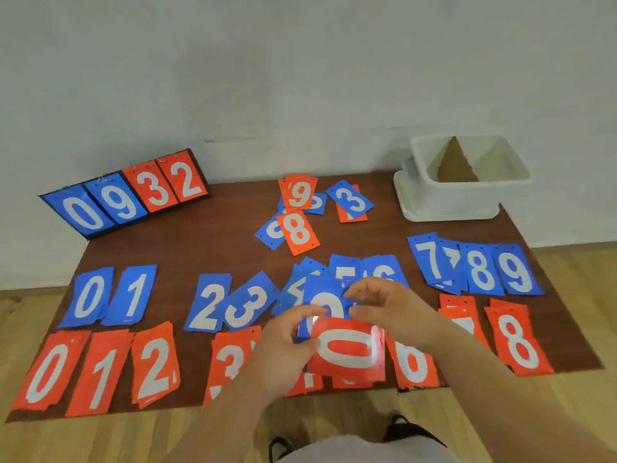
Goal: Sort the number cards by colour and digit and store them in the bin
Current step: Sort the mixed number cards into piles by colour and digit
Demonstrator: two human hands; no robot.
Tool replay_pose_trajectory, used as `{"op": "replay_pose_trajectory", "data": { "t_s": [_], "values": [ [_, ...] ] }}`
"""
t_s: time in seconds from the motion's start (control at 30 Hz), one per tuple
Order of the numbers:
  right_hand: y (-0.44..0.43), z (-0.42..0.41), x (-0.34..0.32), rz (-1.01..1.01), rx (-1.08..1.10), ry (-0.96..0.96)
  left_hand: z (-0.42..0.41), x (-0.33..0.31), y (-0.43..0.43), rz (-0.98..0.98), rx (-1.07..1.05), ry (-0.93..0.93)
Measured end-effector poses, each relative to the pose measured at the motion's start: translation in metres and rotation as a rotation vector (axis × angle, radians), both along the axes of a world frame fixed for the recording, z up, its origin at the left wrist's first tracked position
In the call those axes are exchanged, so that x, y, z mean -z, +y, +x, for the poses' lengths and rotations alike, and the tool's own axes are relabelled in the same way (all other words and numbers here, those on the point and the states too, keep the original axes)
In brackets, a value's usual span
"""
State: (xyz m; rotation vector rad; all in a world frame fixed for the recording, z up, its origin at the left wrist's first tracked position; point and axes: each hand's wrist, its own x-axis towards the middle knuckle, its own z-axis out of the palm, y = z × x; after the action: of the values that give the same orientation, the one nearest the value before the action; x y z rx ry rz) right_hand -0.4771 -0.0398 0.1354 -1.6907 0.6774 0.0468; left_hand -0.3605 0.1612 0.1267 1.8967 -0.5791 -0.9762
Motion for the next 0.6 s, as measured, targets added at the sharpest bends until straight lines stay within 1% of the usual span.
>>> {"op": "replay_pose_trajectory", "data": {
  "t_s": [0.1,0.17,0.27,0.33,0.4,0.47,0.53,0.6],
  "values": [
    [-0.032,-0.021,0.007,-0.055,0.118,-0.019,-0.015,0.005,-0.047,-0.019,0.057,0.020],
    [-0.064,-0.038,0.017,-0.100,0.294,0.008,-0.028,0.007,-0.085,-0.031,0.044,0.013],
    [-0.132,-0.074,0.038,-0.139,0.618,0.023,-0.053,0.014,-0.147,0.012,-0.011,0.003],
    [-0.186,-0.106,0.053,-0.209,0.757,0.039,-0.069,0.018,-0.188,0.058,-0.045,-0.003],
    [-0.241,-0.136,0.063,-0.269,0.780,0.099,-0.084,0.022,-0.226,0.091,-0.049,-0.005],
    [-0.290,-0.161,0.074,-0.313,0.742,0.195,-0.097,0.022,-0.260,0.133,-0.052,-0.018],
    [-0.325,-0.179,0.082,-0.355,0.682,0.266,-0.108,0.025,-0.286,0.146,-0.081,-0.037],
    [-0.350,-0.187,0.094,-0.360,0.638,0.295,-0.117,0.029,-0.304,0.150,-0.121,-0.043]
  ]
}}
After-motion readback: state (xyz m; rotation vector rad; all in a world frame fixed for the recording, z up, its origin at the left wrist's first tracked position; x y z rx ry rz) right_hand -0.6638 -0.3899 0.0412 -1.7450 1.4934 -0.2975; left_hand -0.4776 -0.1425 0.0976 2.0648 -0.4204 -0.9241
